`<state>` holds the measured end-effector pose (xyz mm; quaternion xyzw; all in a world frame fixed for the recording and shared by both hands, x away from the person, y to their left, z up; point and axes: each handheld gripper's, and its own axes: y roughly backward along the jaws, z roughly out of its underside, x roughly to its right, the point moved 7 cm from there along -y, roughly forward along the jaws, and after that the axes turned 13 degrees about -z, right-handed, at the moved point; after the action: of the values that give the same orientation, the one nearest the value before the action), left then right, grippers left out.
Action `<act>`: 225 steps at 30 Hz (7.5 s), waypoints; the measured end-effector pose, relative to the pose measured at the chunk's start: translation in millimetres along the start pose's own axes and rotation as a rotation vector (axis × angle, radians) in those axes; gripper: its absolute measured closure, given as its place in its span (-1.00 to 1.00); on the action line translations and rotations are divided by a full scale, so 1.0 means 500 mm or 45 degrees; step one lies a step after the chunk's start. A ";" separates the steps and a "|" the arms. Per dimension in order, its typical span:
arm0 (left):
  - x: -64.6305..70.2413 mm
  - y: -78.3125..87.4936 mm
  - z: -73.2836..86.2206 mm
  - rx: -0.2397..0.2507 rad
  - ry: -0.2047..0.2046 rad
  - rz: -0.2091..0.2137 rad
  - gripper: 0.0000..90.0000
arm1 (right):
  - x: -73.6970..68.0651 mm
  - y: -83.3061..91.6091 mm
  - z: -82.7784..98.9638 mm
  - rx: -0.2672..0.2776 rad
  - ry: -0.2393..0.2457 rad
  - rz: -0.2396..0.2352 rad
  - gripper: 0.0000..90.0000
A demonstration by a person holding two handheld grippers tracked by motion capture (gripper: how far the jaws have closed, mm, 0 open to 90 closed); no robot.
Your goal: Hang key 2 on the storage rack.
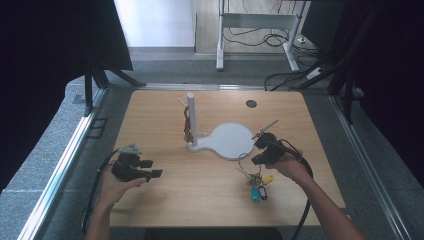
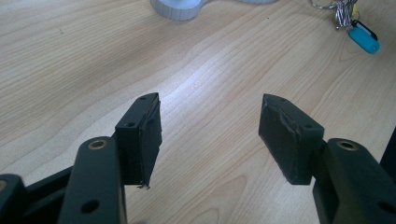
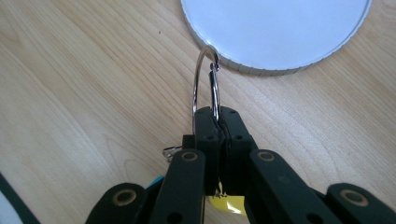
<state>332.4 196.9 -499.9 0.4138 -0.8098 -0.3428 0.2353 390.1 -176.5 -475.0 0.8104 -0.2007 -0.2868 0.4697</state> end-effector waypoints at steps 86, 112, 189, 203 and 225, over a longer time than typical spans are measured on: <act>-0.016 -0.002 0.013 -0.024 0.011 0.015 -0.11 | -0.036 0.141 -0.230 0.170 0.115 0.028 0.95; -0.027 0.001 0.019 -0.023 0.026 0.017 -0.11 | -0.023 0.127 -0.280 0.209 0.094 0.000 0.95; -0.038 0.031 0.018 0.034 0.049 0.046 -0.11 | -0.032 0.043 -0.416 0.235 0.106 -0.067 0.95; -0.031 0.026 0.018 0.024 0.041 0.050 -0.11 | -0.046 0.024 -0.406 0.222 0.127 -0.086 0.95; -0.027 0.025 0.017 0.021 0.037 0.052 -0.11 | -0.062 -0.022 -0.392 0.189 0.133 -0.114 0.95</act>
<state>327.8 216.4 -497.5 0.4039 -0.8175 -0.3252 0.2507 495.2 -26.3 -398.9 0.8651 -0.1600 -0.2492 0.4048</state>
